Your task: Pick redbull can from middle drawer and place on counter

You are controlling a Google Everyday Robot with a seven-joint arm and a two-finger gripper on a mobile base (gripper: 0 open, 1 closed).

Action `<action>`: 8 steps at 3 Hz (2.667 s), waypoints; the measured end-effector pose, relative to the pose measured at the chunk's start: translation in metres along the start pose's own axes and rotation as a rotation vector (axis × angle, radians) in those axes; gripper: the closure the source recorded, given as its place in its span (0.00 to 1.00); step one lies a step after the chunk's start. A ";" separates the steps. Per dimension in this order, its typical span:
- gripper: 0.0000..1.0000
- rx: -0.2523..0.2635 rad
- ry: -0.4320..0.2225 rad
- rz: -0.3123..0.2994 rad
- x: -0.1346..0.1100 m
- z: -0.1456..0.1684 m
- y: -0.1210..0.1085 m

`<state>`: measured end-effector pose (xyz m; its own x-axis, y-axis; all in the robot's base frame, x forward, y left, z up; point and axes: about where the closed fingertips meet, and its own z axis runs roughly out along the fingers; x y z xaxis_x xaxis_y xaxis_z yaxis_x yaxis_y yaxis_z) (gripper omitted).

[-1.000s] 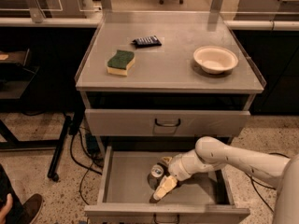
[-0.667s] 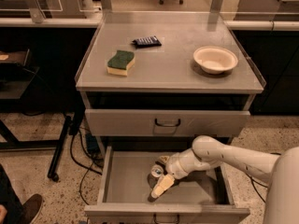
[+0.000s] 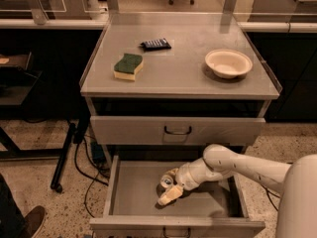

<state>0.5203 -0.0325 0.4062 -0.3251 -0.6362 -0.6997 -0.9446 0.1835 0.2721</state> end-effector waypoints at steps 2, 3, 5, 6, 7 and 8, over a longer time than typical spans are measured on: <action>0.80 0.001 -0.001 -0.003 -0.002 -0.001 0.001; 1.00 0.003 -0.002 -0.008 -0.005 -0.002 0.002; 1.00 0.134 -0.067 -0.034 -0.066 -0.080 0.031; 1.00 0.211 -0.090 -0.053 -0.098 -0.130 0.055; 1.00 0.236 -0.084 -0.073 -0.108 -0.144 0.058; 1.00 0.235 -0.084 -0.073 -0.108 -0.144 0.058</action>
Offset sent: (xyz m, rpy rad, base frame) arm 0.0000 0.0000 0.0000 0.0000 0.0000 0.0000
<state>0.5072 -0.0613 0.5926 -0.2494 -0.5914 -0.7668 -0.9468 0.3152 0.0648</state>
